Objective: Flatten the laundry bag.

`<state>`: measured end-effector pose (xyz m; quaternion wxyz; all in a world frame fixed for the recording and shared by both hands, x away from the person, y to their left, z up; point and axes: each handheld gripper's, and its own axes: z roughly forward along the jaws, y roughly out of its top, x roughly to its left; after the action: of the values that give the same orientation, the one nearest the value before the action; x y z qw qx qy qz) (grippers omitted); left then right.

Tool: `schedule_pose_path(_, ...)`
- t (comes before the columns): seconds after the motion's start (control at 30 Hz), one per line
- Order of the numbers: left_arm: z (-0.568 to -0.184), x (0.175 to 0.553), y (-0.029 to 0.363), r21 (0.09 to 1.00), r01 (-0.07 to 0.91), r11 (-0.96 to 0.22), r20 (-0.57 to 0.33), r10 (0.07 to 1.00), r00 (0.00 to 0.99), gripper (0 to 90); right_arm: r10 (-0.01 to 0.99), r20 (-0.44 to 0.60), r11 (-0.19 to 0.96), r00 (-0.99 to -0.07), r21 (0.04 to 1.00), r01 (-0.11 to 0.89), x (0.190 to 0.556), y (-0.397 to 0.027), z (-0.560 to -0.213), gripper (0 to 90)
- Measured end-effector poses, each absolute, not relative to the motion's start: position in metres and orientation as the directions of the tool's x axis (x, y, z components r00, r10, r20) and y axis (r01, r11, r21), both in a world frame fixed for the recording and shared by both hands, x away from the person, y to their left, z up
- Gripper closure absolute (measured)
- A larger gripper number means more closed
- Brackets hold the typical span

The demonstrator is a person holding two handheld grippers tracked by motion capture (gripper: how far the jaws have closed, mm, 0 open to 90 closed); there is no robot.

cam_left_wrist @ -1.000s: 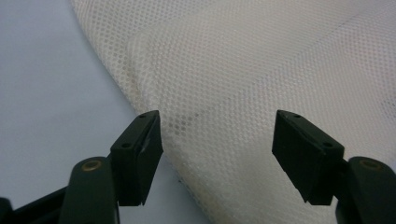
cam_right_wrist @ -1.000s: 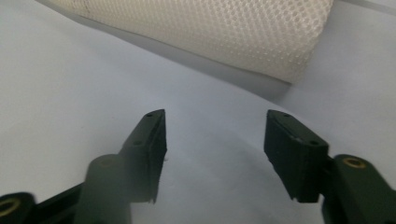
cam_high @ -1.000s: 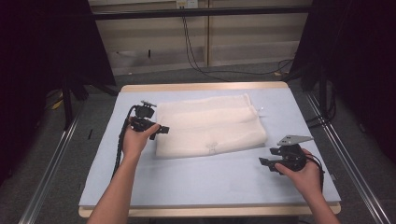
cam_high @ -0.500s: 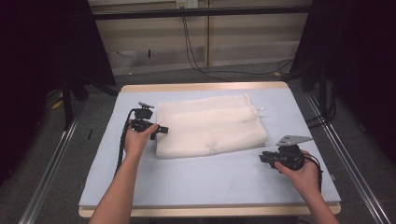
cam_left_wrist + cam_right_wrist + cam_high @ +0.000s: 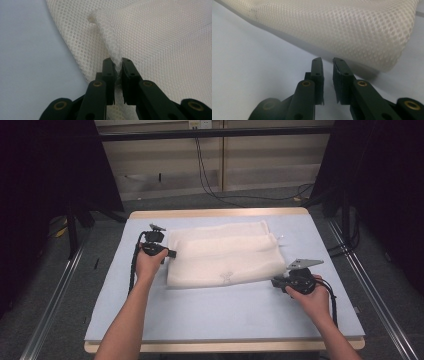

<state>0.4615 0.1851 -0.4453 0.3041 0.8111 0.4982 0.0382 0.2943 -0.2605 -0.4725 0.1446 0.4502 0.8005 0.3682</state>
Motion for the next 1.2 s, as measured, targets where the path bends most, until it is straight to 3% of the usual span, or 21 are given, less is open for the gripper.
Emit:
schedule_pose_path(0.37, -0.432, 0.478, 0.185, 0.625, 0.707, -0.331, -0.193, 0.812, 0.551, 82.9, 0.849, 0.089, 0.313, -0.521, 0.71, 0.631, 0.326, -0.251, -0.473, 79.5)
schedule_pose_path(0.77, -0.395, 0.436, 0.168, 0.709, 0.605, -0.361, -0.2, 0.72, 0.664, 83.2, 0.836, 0.115, 0.312, -0.536, 0.705, 0.637, 0.305, -0.256, -0.479, 76.7)
schedule_pose_path(1.2, -0.405, 0.403, 0.158, 0.726, 0.575, -0.378, -0.234, 0.65, 0.723, 83.3, 0.836, 0.108, 0.312, -0.537, 0.712, 0.629, 0.301, -0.258, -0.476, 76.0)
